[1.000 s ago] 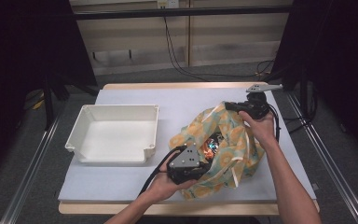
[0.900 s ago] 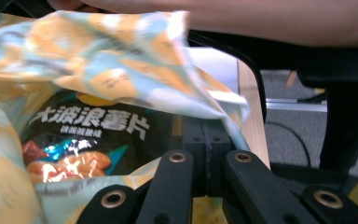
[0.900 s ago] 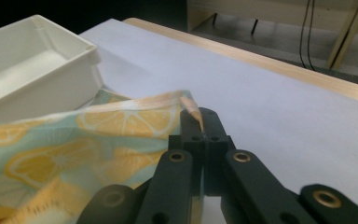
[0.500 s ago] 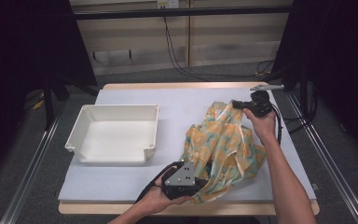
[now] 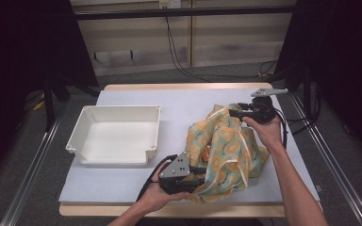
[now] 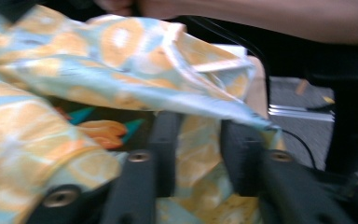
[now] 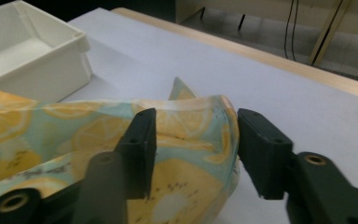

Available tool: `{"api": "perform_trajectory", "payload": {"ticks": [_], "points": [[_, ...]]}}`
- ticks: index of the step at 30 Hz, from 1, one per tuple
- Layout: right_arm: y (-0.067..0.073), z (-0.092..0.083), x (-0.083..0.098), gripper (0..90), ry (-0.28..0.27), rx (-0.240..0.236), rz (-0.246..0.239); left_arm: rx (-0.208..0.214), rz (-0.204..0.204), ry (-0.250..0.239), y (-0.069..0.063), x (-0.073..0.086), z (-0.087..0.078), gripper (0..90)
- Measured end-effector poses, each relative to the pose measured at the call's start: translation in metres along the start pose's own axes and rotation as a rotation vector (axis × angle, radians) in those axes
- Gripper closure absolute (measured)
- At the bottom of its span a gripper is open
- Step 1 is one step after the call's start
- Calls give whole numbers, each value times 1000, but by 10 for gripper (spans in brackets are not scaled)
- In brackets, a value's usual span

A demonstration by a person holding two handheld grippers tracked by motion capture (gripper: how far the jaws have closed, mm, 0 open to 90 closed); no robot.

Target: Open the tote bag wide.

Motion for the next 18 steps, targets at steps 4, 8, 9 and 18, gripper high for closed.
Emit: {"api": "perform_trajectory", "payload": {"ticks": [4,8,9,18], "points": [[12,-24,-3,386,-20,-1,-4,-33,-37,-63,11,-11,-12,590],[42,-39,-5,463,-18,-64,-57,-49,-45,-101,18,-22,-21,617],[42,-39,-5,463,-18,-64,-57,-60,-36,-103,21,-25,-23,617],[107,-13,13,404,66,-188,-126,-179,-77,-48,64,-12,-3,622]]}}
Point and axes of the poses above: each handheld gripper's, and its own axes: z roughly forward along the jaws, x roughly out of its underside, y roughly to its left, the point moved 8 cm from there along z, roughly forward along the jaws, and after that the axes turned 3 degrees about -z, right-handed, at the moved point
